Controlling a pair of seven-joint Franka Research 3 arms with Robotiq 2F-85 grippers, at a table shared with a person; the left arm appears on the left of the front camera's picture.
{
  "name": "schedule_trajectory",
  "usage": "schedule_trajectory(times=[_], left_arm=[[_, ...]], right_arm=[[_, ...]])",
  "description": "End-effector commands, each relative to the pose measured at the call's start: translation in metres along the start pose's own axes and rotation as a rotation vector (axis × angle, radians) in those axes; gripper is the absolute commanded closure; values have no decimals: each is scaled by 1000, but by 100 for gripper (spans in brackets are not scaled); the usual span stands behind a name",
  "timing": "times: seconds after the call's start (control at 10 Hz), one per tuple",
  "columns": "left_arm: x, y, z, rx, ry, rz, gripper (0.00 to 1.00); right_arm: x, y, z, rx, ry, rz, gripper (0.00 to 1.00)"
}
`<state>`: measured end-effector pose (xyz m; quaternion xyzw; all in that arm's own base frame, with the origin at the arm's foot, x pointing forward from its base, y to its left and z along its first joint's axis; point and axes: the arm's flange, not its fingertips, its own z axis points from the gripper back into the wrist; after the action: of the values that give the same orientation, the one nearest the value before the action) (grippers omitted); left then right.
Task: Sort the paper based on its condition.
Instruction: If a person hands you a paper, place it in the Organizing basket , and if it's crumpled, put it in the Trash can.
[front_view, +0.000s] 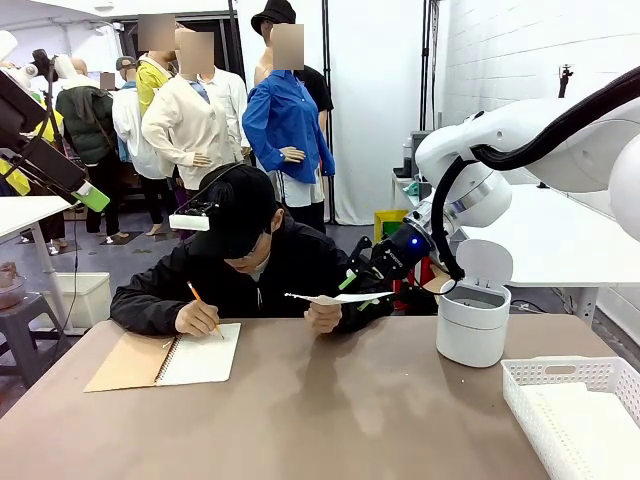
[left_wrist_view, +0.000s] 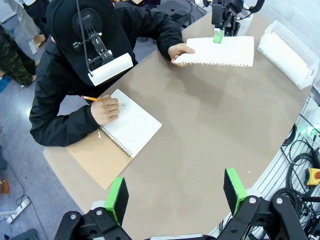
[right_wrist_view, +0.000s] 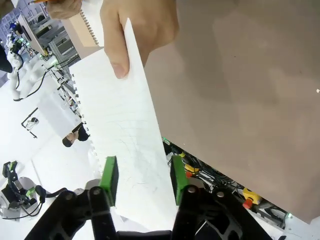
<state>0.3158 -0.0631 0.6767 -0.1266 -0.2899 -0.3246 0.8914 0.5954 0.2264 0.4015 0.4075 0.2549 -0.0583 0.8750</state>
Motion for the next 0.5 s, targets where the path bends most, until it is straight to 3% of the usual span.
schedule_trajectory(times=[0.0, 0.4], left_arm=[[0, 0, 0, 2, -5, 0, 0], [0, 0, 0, 2, -5, 0, 0]], right_arm=[[1, 1, -1, 31, 27, 4, 100], [-2, 1, 0, 45, 49, 3, 100]])
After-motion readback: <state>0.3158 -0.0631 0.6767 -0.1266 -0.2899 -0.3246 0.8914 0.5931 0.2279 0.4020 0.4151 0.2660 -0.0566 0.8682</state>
